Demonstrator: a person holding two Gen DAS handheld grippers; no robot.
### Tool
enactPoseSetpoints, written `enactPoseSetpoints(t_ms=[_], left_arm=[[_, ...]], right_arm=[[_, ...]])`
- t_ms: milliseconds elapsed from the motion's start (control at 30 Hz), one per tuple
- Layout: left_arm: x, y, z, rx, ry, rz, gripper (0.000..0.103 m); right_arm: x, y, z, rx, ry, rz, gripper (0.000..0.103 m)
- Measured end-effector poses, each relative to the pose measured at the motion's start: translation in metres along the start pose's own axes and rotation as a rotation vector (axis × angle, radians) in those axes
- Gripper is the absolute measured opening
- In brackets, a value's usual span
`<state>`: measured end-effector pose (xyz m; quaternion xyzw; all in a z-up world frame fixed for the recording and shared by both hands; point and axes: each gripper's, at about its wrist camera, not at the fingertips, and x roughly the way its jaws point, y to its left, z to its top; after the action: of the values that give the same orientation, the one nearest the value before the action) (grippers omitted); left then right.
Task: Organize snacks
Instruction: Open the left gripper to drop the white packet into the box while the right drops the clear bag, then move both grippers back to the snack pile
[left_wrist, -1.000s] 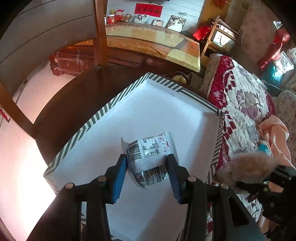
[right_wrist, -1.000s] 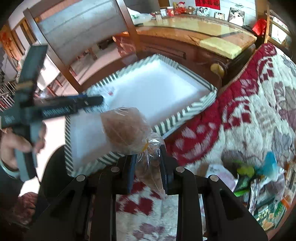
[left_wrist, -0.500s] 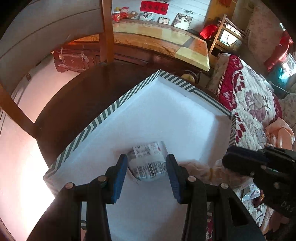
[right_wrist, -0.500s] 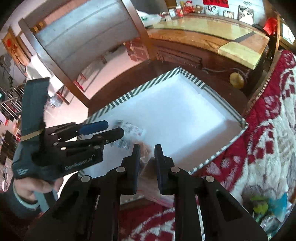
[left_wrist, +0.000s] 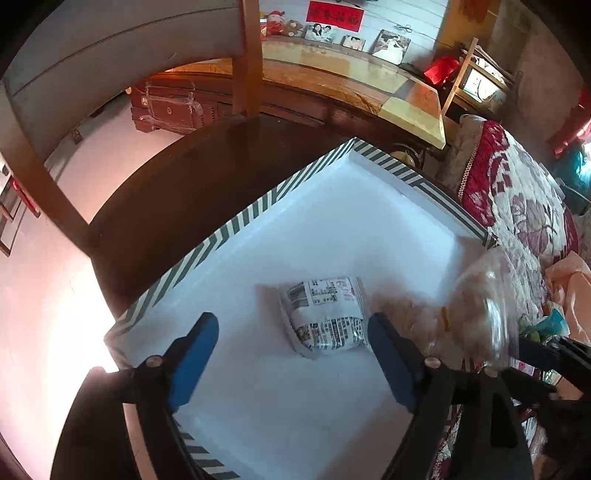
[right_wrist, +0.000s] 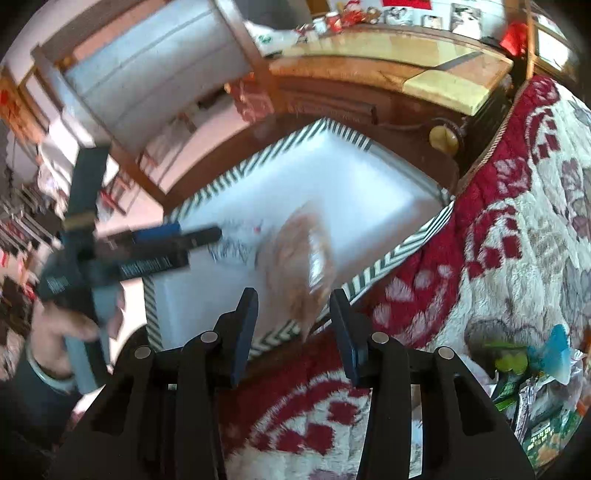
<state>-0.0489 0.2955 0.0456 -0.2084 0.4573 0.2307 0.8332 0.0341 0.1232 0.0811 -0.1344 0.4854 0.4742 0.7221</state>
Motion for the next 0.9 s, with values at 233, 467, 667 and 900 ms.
enactPoseSetpoints(t_ms=[233, 467, 667, 900], left_arm=[[-0.011, -0.008, -0.008, 0.026, -0.014, 0.022, 0.088], [-0.036, -0.043, -0.025, 0.09, -0.089, 0.008, 0.091], [-0.051, -0.089, -0.044, 0.167, -0.119, -0.096, 0.094], [-0.058, -0.136, -0.065, 0.249, -0.143, -0.232, 0.097]], right_arm=[[0.005, 0.006, 0.018, -0.034, -0.029, -0.106, 0.04], [-0.031, -0.012, -0.033, 0.052, -0.067, -0.107, 0.053], [-0.064, -0.043, -0.086, 0.141, -0.072, -0.155, 0.053], [-0.1, -0.087, -0.139, 0.274, -0.096, -0.204, 0.053]])
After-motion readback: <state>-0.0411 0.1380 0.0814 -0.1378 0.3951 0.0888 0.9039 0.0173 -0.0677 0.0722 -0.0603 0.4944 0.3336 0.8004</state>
